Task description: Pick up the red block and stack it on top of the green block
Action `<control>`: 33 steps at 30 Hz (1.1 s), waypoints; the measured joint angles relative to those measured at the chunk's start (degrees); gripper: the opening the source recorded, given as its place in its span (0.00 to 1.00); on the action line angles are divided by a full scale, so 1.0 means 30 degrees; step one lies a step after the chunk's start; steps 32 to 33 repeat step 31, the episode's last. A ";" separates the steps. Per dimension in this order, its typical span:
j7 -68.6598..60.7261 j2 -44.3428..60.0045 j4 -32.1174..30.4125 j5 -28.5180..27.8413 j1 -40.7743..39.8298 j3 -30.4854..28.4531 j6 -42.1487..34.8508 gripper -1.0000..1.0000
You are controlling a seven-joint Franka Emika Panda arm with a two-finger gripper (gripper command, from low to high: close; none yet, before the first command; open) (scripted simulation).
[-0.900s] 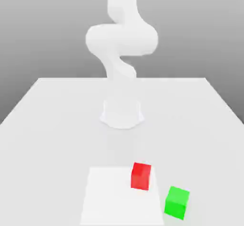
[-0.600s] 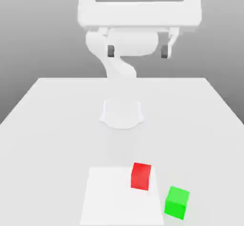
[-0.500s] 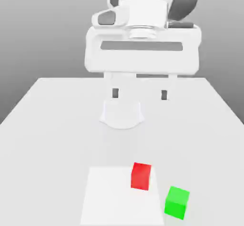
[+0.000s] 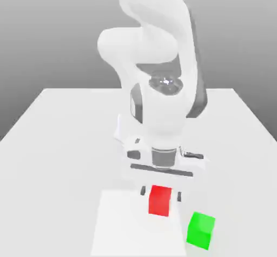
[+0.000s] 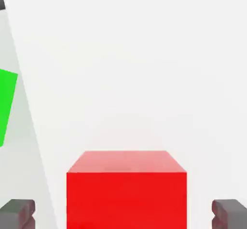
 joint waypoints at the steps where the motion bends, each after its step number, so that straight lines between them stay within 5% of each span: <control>1: 0.0008 0.0000 0.0000 -0.0008 -0.0001 0.0001 0.0005 0.00; 6: 0.0038 -0.0013 -0.0001 -0.0035 -0.0012 0.0015 0.0010 0.00; 13: -0.1924 -0.4203 -0.0530 0.2457 -0.0335 0.1044 -0.3622 0.00; 22: -0.8255 -0.2832 0.4499 0.1927 0.0658 0.2837 -0.7343 0.00; 27: -0.7789 0.0226 0.5236 0.0218 0.1101 0.2240 -0.5119 0.00; 28: -0.7639 0.0647 0.5268 -0.0005 0.1214 0.2087 -0.4739 1.00; 33: -0.7639 0.0647 0.5268 -0.0005 0.1214 0.2087 -0.4739 1.00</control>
